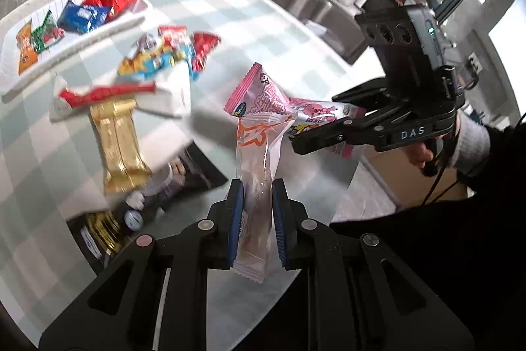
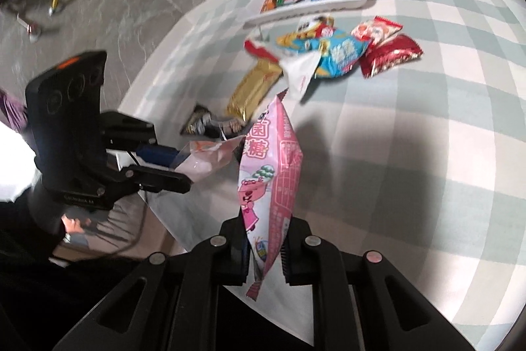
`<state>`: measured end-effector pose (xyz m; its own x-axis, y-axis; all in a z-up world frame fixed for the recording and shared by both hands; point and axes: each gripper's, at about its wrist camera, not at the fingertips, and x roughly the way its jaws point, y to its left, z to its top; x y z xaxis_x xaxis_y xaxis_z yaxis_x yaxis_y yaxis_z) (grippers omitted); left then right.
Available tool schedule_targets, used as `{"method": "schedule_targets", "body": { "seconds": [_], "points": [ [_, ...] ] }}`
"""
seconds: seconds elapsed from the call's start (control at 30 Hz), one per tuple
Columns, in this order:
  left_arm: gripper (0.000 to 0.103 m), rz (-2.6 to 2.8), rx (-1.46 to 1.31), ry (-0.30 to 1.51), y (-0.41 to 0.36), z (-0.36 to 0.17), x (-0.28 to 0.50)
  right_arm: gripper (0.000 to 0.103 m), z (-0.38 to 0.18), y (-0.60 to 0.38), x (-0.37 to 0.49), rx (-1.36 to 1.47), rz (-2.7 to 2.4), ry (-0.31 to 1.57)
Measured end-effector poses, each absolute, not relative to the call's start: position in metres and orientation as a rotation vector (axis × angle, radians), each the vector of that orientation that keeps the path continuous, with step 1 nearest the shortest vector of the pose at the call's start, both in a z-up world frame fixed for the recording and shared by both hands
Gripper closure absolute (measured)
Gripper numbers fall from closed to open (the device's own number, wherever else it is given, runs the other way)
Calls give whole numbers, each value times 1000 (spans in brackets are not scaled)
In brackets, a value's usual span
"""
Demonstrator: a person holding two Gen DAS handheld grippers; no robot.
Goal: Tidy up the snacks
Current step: 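Grasp the clear packet with the left tool while the right tool grasps the pink packet, then lower both packets into the white tray and open both tools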
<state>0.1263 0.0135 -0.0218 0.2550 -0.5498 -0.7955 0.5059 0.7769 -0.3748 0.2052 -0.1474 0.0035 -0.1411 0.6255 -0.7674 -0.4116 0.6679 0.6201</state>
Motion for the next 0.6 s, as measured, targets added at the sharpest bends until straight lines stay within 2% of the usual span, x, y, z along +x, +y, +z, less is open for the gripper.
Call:
{"method": "schedule_targets", "body": {
  "seconds": [0.33,0.6],
  "points": [
    [87,-634,-168,1024,68,15,173,87,20,-133,270,336,890,1402],
    [87,-528,-297,990,134,21,241,87,26,-108,329,336,872,1365]
  ]
}}
